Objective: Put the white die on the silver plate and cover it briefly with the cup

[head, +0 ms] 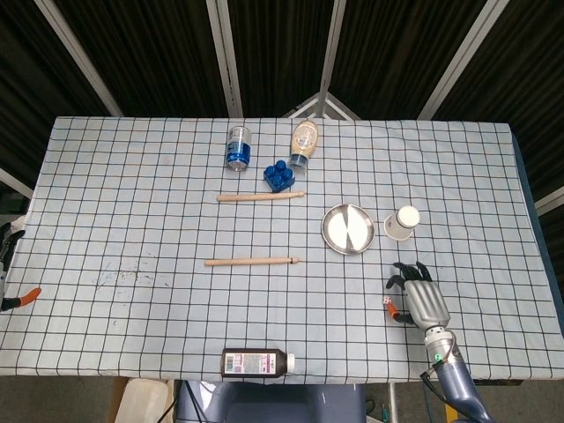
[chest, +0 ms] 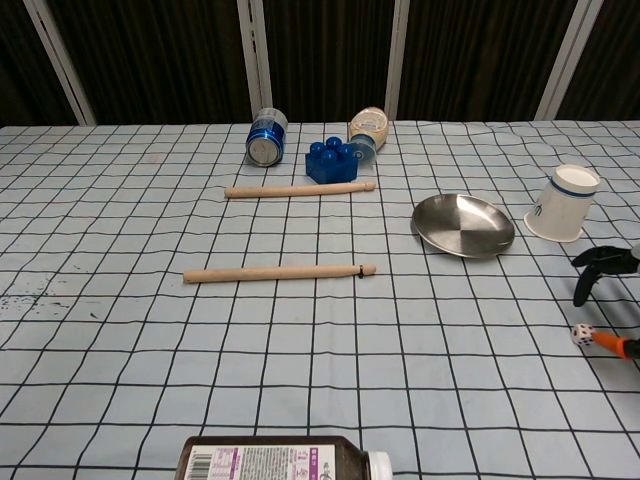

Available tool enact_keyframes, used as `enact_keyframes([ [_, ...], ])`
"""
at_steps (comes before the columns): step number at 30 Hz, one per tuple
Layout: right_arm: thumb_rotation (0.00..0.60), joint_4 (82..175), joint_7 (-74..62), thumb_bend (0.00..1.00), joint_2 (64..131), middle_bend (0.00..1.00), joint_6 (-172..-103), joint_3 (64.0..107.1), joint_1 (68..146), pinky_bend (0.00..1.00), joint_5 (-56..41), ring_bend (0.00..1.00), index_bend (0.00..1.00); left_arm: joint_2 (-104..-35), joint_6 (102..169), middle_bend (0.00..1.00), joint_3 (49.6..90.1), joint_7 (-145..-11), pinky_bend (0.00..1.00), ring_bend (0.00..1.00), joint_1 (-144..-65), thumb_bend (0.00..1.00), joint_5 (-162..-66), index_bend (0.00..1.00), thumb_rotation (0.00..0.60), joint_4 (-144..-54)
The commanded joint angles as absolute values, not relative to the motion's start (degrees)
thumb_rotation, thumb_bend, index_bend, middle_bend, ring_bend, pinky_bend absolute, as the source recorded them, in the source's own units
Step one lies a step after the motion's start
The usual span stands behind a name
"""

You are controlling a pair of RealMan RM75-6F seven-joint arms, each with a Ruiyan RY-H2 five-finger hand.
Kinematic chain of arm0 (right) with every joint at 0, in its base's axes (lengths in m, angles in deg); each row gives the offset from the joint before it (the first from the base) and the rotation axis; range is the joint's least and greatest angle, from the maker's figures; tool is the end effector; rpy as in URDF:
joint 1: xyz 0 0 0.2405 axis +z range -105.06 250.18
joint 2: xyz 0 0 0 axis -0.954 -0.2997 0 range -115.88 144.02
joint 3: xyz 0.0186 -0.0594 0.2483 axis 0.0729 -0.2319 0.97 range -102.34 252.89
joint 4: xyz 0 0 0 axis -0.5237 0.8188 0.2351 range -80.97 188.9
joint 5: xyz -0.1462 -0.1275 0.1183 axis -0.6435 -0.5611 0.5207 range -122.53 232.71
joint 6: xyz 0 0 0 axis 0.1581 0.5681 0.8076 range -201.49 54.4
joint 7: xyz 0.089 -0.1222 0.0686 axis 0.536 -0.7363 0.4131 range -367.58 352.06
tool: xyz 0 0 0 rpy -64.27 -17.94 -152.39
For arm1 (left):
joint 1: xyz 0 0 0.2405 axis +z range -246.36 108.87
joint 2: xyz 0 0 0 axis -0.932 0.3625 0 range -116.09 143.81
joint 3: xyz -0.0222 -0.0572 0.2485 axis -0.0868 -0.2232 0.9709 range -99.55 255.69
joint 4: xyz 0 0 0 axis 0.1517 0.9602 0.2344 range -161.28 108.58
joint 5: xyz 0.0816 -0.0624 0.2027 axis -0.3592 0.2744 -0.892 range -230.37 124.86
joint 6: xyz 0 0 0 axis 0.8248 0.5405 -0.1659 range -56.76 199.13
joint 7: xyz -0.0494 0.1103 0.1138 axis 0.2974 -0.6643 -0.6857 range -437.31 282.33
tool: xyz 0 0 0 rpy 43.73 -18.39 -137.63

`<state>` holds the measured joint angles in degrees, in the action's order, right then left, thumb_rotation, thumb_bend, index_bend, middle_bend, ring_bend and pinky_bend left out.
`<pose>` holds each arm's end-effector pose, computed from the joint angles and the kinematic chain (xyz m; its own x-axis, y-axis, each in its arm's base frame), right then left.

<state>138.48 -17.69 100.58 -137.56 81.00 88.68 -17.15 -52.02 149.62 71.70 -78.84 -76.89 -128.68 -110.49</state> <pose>-0.2852 -0.2602 -0.0175 0.2698 -0.3109 0.9113 -0.9601 -0.0153 0.2791 -0.3601 0.2384 0.1565 0.4816 0.0224 0.8761 0.8676 0.1291 -0.4802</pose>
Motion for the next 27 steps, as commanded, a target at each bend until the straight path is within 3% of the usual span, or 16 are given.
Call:
enact_keyframes([
  [1,0.600,138.57,-17.53,0.35,100.53,0.17,-137.75,80.84,88.57,0.00,-17.23,0.16,0.43,-52.07,149.52,0.00,71.70,-78.92,0.06,0.00,-76.94,0.22,-128.60,0.11,0.600,-110.45],
  [27,0.600,137.64,-17.34,0.35,101.70,0.17,-137.42,80.12,89.16,0.00,-16.53,0.16,0.46,-52.51,148.77,0.00,71.77,-80.06,0.06,0.00,-77.40,0.22,-128.01,0.11,0.600,-110.28],
])
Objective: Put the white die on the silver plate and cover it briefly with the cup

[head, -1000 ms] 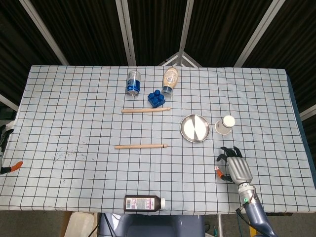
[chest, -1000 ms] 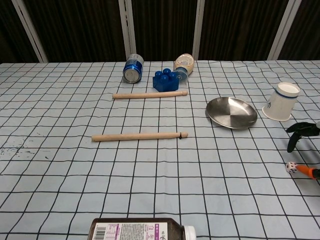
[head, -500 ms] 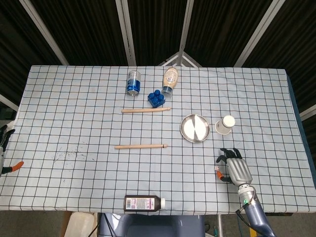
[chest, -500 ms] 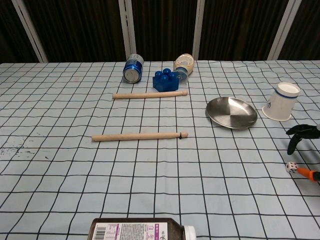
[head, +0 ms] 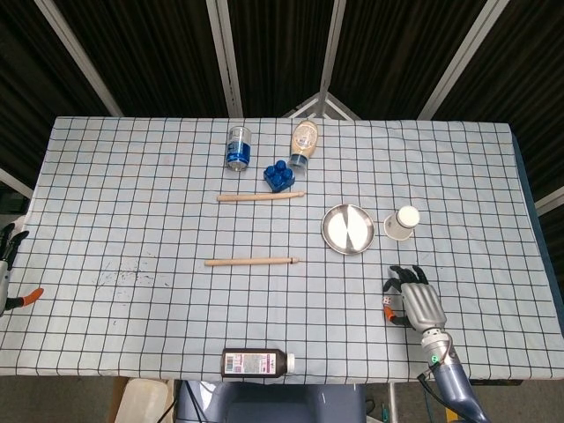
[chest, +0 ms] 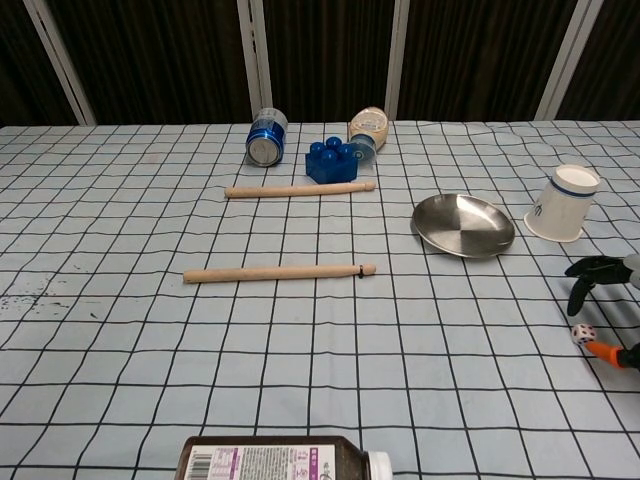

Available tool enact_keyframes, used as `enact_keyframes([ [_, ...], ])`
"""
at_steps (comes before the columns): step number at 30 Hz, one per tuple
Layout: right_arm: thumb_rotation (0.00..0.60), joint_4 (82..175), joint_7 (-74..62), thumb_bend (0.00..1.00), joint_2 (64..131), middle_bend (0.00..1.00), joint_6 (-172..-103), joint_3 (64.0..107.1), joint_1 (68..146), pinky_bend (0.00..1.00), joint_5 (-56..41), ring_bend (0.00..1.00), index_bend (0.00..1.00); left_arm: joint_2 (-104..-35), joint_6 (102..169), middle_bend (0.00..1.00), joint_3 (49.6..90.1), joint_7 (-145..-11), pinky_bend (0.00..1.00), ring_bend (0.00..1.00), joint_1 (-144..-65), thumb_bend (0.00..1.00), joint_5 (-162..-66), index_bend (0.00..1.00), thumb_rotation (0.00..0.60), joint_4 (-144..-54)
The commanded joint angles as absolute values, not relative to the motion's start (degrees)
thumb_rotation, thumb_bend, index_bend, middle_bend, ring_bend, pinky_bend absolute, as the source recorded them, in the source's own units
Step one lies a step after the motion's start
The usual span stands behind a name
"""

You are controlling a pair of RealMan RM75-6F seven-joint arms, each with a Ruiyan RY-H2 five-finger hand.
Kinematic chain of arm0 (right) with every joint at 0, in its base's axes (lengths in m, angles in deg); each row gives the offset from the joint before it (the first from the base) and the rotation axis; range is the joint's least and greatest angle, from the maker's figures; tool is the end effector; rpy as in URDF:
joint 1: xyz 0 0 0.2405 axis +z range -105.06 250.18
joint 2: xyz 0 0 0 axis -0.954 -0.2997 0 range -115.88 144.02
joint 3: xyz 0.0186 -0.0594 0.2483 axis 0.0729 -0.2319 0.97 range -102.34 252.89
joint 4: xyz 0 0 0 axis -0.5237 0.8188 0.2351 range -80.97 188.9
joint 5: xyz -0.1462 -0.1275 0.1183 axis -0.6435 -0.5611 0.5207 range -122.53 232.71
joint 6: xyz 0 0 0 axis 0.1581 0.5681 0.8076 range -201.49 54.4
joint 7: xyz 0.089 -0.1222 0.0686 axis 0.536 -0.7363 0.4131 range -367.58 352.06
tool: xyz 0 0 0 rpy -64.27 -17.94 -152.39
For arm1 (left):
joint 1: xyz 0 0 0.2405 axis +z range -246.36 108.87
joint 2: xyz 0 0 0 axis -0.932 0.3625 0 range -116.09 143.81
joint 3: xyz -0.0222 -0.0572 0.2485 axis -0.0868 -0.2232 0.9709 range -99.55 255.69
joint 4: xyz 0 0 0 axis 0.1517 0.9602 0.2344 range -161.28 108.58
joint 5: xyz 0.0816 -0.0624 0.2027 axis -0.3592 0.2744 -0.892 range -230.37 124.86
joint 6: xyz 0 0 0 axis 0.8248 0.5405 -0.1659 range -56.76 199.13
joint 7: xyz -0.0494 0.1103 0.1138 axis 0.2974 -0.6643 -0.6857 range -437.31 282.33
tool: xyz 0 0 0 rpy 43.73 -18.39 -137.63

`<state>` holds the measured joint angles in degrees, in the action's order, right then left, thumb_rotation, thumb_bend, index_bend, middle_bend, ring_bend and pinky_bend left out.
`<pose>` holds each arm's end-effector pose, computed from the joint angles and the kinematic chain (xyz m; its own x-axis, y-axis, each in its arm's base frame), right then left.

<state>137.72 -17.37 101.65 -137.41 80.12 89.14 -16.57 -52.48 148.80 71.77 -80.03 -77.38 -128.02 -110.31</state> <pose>-0.2850 -0.2579 -0.0256 0.2609 -0.3281 0.9079 -0.9623 -0.0142 0.2715 -0.3609 0.2409 0.1525 0.4917 0.0370 0.8700 0.8605 0.1317 -0.4920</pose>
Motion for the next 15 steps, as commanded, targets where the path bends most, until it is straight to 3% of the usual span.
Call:
enact_keyframes([
  [1,0.600,137.58,-17.32,0.35,101.75,0.17,-137.42,80.12,89.18,0.00,-16.51,0.16,0.47,-52.53,148.73,0.00,71.78,-80.11,0.06,0.00,-77.42,0.22,-127.99,0.12,0.600,-110.26],
  [15,0.600,136.42,-16.10,0.35,102.05,0.17,-137.20,79.90,89.32,0.00,-16.44,0.16,0.51,-53.03,148.21,0.00,71.77,-81.11,0.06,0.00,-77.79,0.22,-127.52,0.12,0.600,-110.00],
])
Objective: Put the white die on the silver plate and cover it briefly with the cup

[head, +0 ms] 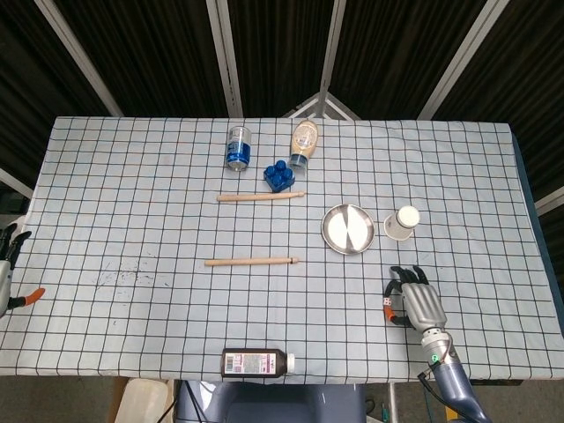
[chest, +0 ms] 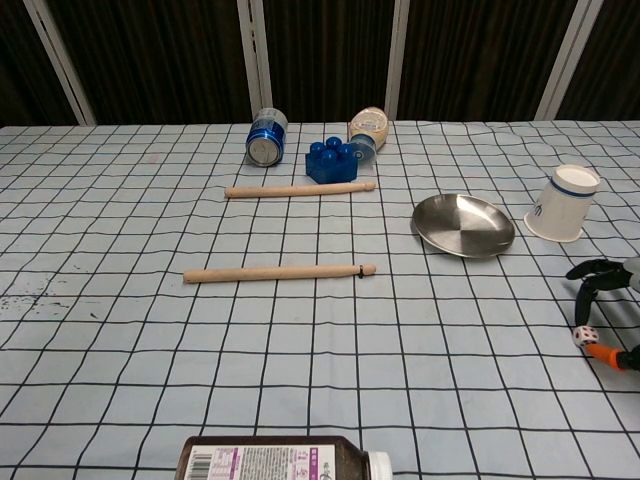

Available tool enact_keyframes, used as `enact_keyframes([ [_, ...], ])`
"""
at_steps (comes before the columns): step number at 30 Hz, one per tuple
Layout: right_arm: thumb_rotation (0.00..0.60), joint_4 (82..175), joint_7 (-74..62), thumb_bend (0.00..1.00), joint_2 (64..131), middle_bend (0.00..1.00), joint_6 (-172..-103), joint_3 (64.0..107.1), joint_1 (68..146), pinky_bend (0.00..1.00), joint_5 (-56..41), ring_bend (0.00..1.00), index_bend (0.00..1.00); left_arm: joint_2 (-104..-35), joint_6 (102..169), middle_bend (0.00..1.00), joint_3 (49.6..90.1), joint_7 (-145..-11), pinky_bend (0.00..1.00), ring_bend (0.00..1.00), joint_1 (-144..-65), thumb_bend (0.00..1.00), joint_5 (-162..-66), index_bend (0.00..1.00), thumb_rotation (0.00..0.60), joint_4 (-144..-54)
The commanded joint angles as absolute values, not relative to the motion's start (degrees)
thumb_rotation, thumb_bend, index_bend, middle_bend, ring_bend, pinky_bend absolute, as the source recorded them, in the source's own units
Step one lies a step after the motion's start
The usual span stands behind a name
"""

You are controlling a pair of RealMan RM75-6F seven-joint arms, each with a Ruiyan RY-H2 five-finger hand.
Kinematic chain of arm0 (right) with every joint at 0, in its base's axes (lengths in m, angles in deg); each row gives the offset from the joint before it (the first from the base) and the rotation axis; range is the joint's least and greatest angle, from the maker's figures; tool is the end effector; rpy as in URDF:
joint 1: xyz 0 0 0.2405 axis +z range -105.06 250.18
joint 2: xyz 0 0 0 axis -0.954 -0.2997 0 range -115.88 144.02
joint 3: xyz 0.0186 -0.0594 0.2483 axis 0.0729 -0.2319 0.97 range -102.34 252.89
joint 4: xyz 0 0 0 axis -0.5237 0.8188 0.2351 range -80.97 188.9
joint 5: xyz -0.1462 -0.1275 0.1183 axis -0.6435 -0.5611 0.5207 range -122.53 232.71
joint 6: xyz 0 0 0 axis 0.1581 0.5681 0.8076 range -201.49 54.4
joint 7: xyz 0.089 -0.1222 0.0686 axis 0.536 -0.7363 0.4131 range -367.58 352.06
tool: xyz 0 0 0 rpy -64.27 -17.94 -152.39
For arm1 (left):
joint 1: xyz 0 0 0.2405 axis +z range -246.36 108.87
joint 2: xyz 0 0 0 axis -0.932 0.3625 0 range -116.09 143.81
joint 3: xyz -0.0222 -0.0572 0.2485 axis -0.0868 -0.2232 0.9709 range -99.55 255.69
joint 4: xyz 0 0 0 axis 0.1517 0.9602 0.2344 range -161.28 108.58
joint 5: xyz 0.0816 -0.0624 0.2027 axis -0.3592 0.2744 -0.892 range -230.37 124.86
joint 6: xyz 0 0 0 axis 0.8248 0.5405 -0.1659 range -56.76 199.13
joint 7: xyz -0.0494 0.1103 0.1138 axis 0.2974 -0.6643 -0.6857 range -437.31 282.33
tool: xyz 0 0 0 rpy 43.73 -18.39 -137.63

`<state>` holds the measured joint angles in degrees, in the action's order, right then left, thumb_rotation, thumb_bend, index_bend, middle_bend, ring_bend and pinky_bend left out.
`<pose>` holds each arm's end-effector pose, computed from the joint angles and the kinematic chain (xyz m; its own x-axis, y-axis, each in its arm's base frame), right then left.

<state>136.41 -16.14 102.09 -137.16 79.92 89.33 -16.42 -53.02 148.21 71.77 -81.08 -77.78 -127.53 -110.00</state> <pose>-0.2894 -0.2588 -0.0273 0.2532 -0.3315 0.9088 -0.9639 -0.0062 0.2663 -0.3615 0.2432 0.1487 0.5012 0.0470 0.8641 0.8542 0.1330 -0.5027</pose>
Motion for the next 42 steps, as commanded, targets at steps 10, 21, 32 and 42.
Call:
enact_keyframes([
  [10,0.600,136.21,-15.59,0.35,101.94,0.17,-137.43,79.76,89.18,0.00,-16.39,0.16,0.55,-52.99,148.28,0.00,71.78,-81.00,0.06,0.00,-77.78,0.22,-127.50,0.12,0.600,-110.01],
  [21,0.600,138.24,-15.94,0.49,100.70,0.17,-139.52,80.49,89.52,0.00,-18.29,0.17,0.61,-52.94,148.29,0.00,71.76,-80.82,0.06,0.00,-77.82,0.22,-127.49,0.12,0.600,-110.13],
  [32,0.600,145.27,-24.24,0.50,98.52,0.17,-135.90,85.61,95.65,0.00,-15.59,0.18,0.61,-52.31,148.72,0.00,71.87,-79.36,0.06,0.00,-77.57,0.22,-128.13,0.12,0.600,-110.41],
  [42,0.600,140.10,-26.71,0.50,102.68,0.17,-130.00,90.64,103.69,0.00,-10.29,0.18,0.61,-51.83,148.56,0.00,71.46,-77.85,0.06,0.00,-77.50,0.22,-127.63,0.12,0.600,-110.04],
])
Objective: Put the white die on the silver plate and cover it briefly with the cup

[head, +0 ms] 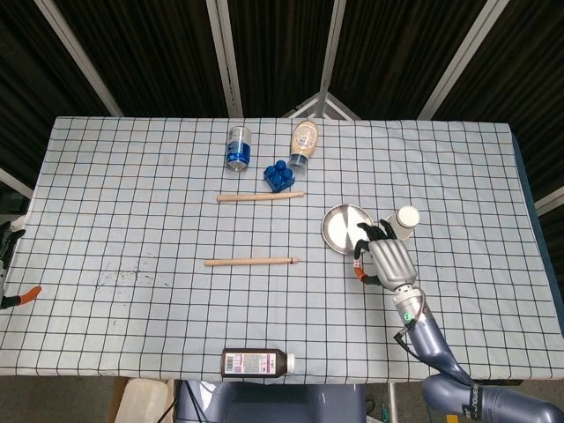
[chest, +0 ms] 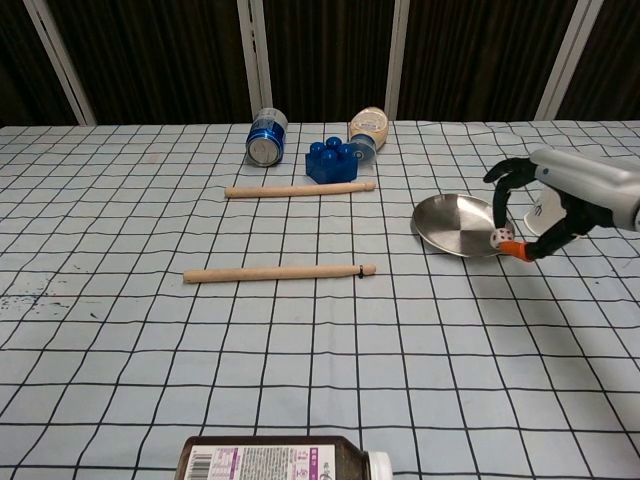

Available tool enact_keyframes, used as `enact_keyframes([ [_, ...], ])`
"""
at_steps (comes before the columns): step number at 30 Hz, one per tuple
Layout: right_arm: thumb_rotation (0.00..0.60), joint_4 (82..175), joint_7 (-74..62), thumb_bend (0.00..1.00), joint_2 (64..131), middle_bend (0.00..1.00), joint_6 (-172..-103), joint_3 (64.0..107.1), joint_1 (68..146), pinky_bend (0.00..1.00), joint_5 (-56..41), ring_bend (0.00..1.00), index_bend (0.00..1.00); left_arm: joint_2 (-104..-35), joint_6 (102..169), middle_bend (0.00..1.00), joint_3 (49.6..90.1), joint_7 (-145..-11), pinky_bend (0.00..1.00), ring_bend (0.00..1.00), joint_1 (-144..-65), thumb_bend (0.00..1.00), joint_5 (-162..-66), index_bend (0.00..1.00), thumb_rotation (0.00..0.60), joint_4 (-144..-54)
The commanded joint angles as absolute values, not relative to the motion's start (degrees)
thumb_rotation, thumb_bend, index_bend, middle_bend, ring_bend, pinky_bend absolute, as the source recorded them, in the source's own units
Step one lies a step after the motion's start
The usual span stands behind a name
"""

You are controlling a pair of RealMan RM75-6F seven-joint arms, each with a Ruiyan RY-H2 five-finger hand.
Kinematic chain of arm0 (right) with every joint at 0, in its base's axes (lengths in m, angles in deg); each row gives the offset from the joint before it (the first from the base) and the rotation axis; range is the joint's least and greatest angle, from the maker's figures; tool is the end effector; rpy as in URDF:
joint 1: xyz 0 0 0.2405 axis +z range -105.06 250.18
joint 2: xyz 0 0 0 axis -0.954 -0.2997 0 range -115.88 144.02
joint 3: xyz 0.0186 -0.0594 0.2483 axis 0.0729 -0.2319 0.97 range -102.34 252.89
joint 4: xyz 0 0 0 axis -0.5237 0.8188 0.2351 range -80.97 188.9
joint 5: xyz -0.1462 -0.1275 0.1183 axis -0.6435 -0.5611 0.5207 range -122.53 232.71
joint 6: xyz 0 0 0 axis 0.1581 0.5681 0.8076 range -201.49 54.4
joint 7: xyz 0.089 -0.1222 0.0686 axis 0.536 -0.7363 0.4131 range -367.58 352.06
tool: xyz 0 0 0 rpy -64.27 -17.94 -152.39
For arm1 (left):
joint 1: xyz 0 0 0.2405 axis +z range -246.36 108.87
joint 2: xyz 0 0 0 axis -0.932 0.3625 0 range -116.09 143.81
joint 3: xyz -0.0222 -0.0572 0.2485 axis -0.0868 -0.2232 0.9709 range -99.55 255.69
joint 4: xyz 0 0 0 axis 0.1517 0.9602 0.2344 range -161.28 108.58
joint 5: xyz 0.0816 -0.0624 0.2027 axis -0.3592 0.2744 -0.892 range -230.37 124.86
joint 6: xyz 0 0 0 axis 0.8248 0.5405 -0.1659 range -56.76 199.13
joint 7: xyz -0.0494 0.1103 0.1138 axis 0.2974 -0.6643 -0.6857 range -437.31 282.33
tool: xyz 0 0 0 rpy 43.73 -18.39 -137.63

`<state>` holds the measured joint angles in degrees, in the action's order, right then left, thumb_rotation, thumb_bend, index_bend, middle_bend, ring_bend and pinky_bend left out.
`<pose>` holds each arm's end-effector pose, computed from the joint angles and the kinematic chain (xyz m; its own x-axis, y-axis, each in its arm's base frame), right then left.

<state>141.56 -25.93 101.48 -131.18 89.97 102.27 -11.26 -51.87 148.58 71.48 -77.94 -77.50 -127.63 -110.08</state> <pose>-0.1919 -0.3442 -0.0151 0.3191 -0.2428 0.9161 -0.9412 -0.1945 0.2763 -0.3628 0.2429 0.1581 0.4705 0.0279 0.8820 0.8718 0.1396 -0.4695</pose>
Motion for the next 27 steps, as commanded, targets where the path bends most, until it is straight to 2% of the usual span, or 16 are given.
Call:
enact_keyframes([
  [1,0.600,139.37,-26.82,0.50,103.24,0.17,-129.50,90.74,104.36,0.00,-9.99,0.18,0.61,-51.80,148.58,0.00,71.43,-77.72,0.06,0.00,-77.49,0.22,-127.62,0.12,0.600,-110.02],
  [15,0.600,126.62,-25.14,0.50,109.54,0.17,-123.68,92.52,111.59,0.00,-6.68,0.18,0.61,-51.64,148.35,0.00,71.11,-76.86,0.06,0.00,-77.47,0.22,-127.07,0.12,0.600,-109.56],
  [27,0.600,120.66,-25.90,0.50,109.93,0.17,-120.64,94.06,116.23,0.00,-3.97,0.18,0.61,-51.51,148.02,0.00,70.74,-76.47,0.06,0.00,-77.44,0.22,-126.20,0.13,0.600,-109.18],
])
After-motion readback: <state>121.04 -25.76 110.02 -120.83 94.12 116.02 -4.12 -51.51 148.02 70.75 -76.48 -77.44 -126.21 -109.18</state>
